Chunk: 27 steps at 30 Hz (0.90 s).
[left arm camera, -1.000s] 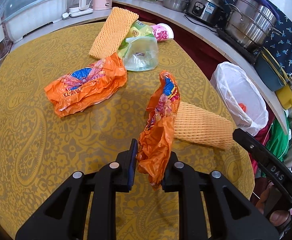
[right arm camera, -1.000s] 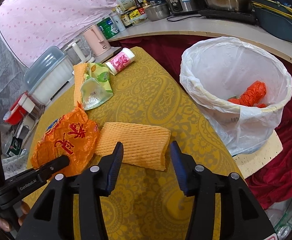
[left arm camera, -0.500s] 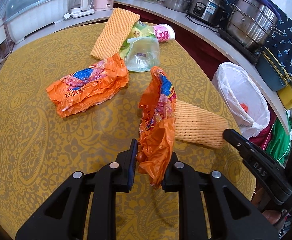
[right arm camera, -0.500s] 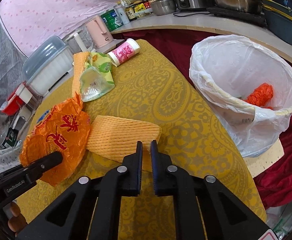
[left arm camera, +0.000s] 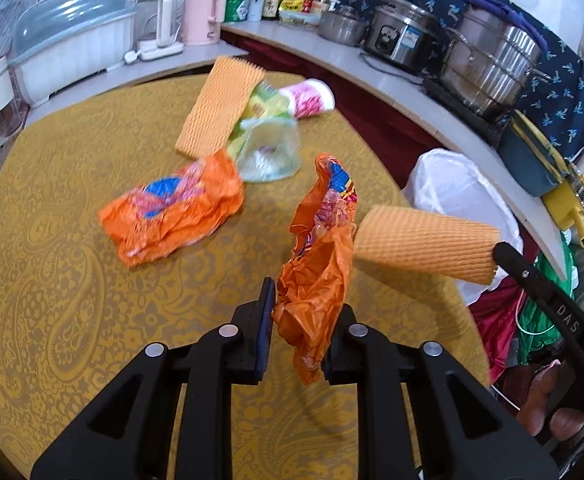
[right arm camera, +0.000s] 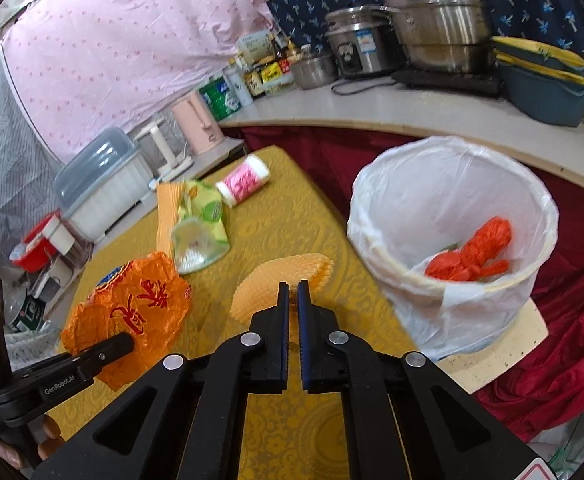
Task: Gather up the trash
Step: 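Carry the orange wrapper and foam net toward the white trash bin with both grippers, then open the right gripper over the bin to drop the foam net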
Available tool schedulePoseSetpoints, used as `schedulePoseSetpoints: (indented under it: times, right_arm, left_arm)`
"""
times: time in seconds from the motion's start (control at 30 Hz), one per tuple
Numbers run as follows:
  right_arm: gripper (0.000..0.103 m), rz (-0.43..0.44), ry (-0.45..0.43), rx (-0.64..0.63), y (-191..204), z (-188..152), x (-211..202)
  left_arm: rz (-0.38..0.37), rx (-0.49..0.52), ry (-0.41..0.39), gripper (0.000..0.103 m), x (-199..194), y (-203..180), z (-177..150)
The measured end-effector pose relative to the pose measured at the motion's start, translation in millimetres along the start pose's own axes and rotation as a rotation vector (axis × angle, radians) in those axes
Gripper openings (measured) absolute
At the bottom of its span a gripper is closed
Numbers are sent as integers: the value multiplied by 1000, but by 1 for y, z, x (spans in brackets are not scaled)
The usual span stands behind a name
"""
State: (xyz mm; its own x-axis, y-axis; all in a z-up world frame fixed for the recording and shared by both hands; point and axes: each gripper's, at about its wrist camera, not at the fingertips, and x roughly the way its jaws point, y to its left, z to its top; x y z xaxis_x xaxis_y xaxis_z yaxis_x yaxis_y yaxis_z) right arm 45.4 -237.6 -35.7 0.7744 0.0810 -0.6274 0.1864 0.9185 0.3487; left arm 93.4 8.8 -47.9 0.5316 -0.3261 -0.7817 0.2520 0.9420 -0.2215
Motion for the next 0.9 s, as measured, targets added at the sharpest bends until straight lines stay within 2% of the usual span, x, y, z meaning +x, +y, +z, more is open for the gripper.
schedulePoseSetpoints:
  times: [0.23,0.4,0.6,0.9]
  right_arm:
    - [5,-43,-111,38,-27,33,-29]
    - [5,-106,-185,79,-59,55,-44]
    - [5,-165,-211,129,-98,71,-46]
    - [5,-215,-206,182,-137,75,-32]
  left_arm:
    - [-33,50,-43,18,-8,-29,17]
    - [-54,87,-55,18,-8,-51,25]
    - [-76,130,-62,19,-3,-76,34]
    - [-109,186,-61,19,7,-113,43]
